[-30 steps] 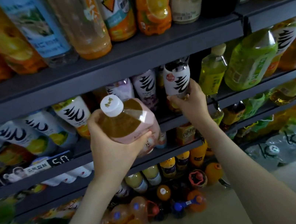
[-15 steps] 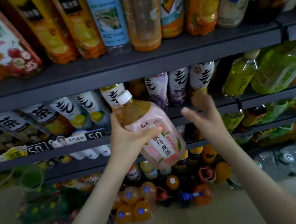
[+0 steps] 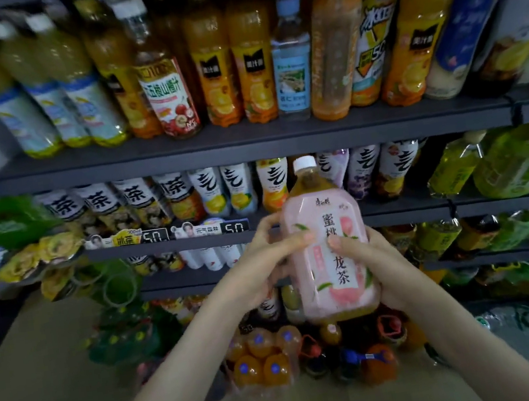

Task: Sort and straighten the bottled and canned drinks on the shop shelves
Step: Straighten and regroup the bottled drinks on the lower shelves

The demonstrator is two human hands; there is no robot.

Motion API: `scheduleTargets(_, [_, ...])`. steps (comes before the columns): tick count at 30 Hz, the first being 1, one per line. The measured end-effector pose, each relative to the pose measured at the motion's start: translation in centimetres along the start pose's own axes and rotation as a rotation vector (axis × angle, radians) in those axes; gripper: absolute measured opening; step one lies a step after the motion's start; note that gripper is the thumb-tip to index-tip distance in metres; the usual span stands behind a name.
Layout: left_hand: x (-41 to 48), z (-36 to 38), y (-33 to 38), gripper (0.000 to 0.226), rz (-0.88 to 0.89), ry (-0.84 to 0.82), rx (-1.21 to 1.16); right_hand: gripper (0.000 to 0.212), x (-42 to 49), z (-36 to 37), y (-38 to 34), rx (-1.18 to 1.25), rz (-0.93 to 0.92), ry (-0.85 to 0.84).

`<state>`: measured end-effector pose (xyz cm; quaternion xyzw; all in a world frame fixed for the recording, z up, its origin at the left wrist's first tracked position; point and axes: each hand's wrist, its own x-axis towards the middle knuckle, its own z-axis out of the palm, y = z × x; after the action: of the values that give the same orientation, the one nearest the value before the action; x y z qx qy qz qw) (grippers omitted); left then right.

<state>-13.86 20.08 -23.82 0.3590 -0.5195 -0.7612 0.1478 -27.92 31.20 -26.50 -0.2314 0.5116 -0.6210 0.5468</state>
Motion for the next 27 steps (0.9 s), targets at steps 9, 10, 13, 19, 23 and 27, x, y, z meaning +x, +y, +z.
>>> scheduleTargets(9, [-1.3, 1.2, 3.5, 0.028, 0.088, -0.119, 0.216, 0.039, -3.2, 2.5, -5.4, -0.139, -0.125, -0.007])
scheduleTargets(10, [-1.3, 1.7, 3.9, 0.032, 0.094, -0.131, 0.225, 0.034, -3.8, 2.5, -5.9, -0.147, -0.137, 0.005])
scheduleTargets(13, [-0.4, 3.7, 4.9, 0.034, 0.084, -0.206, 0.253, 0.019, -5.4, 1.6, -6.8, -0.134, -0.166, 0.077])
scheduleTargets(19, [1.5, 8.2, 4.9, 0.026, 0.014, -0.408, 0.332, 0.014, -8.0, -1.7, -6.1, -0.079, -0.206, 0.245])
scheduleTargets(23, [2.1, 12.0, 3.6, 0.028, -0.023, -0.484, 0.411, 0.032, -10.1, -5.0, -5.4, -0.023, -0.19, 0.327])
scheduleTargets(27, [2.4, 16.1, 1.6, 0.031, -0.032, -0.506, 0.441, 0.041, -12.4, -8.9, -5.1, 0.008, -0.191, 0.356])
